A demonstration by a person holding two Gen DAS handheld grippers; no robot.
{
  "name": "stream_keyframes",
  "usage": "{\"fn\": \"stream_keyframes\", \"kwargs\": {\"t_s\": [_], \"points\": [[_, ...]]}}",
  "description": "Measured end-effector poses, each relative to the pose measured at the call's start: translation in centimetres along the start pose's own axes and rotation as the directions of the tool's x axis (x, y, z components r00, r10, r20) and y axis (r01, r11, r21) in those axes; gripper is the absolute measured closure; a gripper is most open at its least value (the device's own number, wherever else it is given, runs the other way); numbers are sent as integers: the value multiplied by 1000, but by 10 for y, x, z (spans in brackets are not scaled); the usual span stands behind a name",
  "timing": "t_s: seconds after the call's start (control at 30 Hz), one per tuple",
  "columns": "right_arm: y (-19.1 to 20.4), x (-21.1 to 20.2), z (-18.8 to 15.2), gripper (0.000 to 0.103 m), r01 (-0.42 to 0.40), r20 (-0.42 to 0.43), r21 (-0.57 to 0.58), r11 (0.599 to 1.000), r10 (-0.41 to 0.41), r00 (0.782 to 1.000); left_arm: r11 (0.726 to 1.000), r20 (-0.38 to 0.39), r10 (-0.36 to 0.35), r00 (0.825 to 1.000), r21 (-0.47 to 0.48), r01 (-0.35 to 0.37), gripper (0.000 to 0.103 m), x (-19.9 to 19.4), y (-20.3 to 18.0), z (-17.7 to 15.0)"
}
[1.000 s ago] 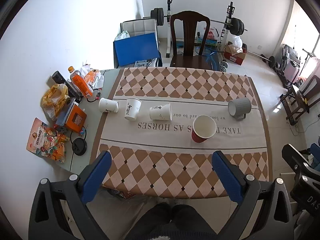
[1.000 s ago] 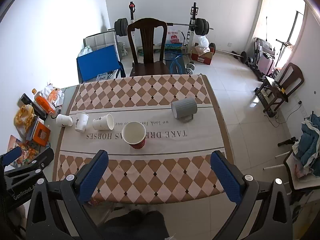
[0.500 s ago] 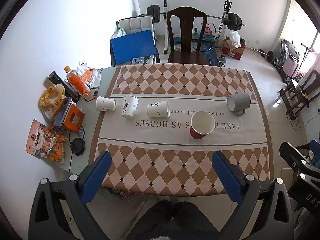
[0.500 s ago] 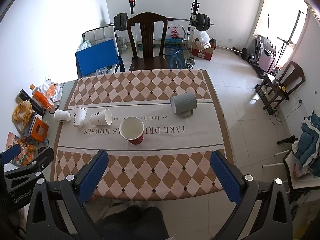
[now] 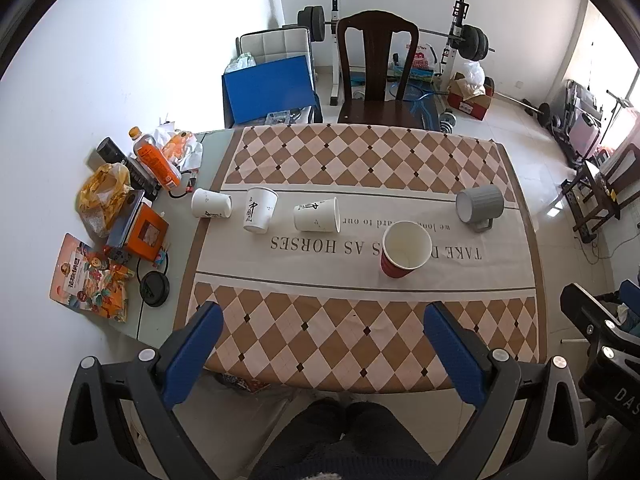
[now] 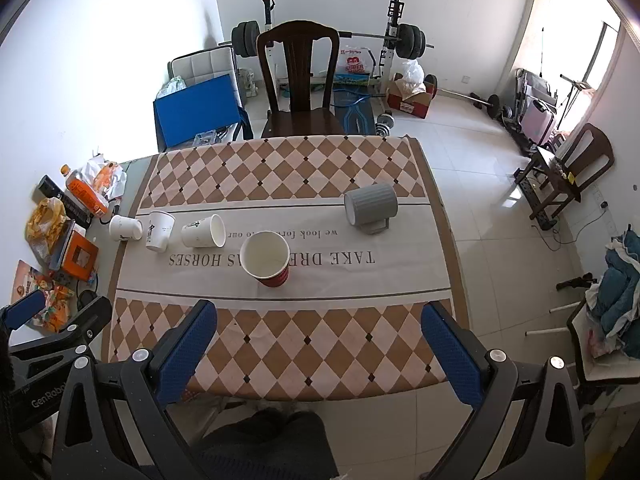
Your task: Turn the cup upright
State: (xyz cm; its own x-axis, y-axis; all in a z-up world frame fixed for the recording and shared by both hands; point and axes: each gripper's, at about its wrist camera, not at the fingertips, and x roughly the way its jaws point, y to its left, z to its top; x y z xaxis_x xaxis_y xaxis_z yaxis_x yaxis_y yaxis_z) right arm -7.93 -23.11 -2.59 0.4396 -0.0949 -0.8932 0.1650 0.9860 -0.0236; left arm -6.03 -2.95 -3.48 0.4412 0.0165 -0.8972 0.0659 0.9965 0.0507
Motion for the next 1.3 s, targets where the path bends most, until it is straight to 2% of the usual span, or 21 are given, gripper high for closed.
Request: {"fn": "stream_keyframes", "kwargs": {"t_s": [1.3], "points": [[1, 1, 5, 0, -2, -7, -3, 1000, 2, 1000, 1000, -1, 0, 1000, -1, 0, 1, 0, -2, 3]]}}
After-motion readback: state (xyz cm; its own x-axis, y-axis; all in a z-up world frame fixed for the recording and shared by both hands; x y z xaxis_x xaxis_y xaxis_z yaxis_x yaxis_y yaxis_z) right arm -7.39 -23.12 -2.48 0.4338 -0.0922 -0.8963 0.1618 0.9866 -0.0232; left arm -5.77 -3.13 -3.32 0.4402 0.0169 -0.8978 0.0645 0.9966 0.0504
